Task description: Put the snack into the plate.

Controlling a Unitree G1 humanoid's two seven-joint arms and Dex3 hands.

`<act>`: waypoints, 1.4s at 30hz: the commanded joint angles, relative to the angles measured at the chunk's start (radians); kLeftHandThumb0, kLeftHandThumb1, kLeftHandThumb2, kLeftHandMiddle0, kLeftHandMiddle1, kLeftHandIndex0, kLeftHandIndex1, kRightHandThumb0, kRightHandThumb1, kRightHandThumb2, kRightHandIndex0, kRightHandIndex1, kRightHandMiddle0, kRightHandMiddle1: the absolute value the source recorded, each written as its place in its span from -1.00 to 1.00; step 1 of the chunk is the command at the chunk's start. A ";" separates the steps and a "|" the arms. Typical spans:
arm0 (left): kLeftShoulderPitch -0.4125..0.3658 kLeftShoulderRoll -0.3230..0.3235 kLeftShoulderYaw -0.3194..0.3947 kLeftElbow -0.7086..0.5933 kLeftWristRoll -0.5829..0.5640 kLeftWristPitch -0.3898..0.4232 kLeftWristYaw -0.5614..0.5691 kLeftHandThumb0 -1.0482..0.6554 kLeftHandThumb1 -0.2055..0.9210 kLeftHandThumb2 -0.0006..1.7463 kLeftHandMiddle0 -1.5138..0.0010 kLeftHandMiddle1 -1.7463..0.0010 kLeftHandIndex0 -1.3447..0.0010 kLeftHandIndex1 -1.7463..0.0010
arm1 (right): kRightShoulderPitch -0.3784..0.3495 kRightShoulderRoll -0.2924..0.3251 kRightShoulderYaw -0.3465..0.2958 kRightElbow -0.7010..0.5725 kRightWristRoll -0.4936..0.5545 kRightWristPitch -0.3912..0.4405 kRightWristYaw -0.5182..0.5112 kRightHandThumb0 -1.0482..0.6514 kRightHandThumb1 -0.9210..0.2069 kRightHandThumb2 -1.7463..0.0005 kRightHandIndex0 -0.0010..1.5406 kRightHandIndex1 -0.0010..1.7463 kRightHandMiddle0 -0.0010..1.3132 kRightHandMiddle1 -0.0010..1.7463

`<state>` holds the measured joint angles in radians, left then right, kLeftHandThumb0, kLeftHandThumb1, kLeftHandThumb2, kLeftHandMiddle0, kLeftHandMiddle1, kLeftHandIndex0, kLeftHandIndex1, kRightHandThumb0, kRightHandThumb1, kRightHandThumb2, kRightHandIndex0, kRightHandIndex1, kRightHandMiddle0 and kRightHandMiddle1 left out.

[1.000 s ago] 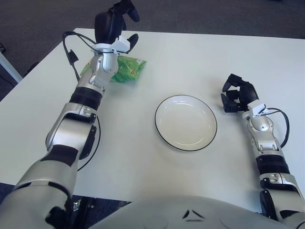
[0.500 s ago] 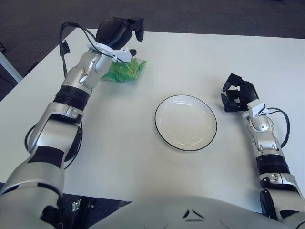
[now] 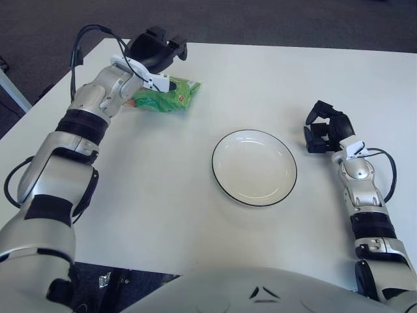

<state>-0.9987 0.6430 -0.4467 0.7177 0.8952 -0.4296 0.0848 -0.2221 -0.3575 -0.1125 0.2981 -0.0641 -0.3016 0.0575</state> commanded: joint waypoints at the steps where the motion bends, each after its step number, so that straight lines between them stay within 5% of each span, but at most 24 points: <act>1: -0.052 0.035 -0.034 0.048 0.039 -0.014 -0.027 -0.83 0.65 -0.35 1.00 0.74 1.00 0.31 | 0.041 0.019 0.012 0.016 -0.007 0.030 0.006 -0.37 0.20 -0.61 0.76 1.00 0.03 1.00; 6: -0.081 0.037 -0.056 0.123 0.055 -0.033 -0.015 -0.93 0.79 -0.50 1.00 0.95 1.00 0.60 | 0.042 0.018 0.010 0.013 0.007 0.043 0.019 -0.37 0.19 -0.61 0.76 1.00 0.03 1.00; 16: -0.127 0.034 -0.093 0.199 0.064 -0.049 -0.061 -1.00 0.74 -0.62 1.00 1.00 1.00 0.92 | 0.040 0.019 0.006 0.019 0.020 0.039 0.032 -0.37 0.19 -0.60 0.76 1.00 0.02 1.00; 33: -0.227 -0.067 -0.188 0.500 0.083 0.008 -0.106 -0.99 0.71 -0.65 1.00 1.00 1.00 1.00 | 0.045 0.016 0.007 0.018 0.000 0.026 0.019 -0.37 0.18 -0.60 0.75 1.00 0.02 1.00; 42: -0.229 -0.112 -0.154 0.584 -0.011 -0.010 -0.198 -1.00 0.81 -0.72 1.00 1.00 1.00 1.00 | 0.046 0.013 0.008 0.014 0.008 0.009 0.036 -0.36 0.17 -0.59 0.76 1.00 0.01 1.00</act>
<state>-1.2106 0.5424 -0.6142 1.2807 0.9115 -0.4385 -0.0828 -0.2177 -0.3567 -0.1153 0.2903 -0.0592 -0.3038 0.0756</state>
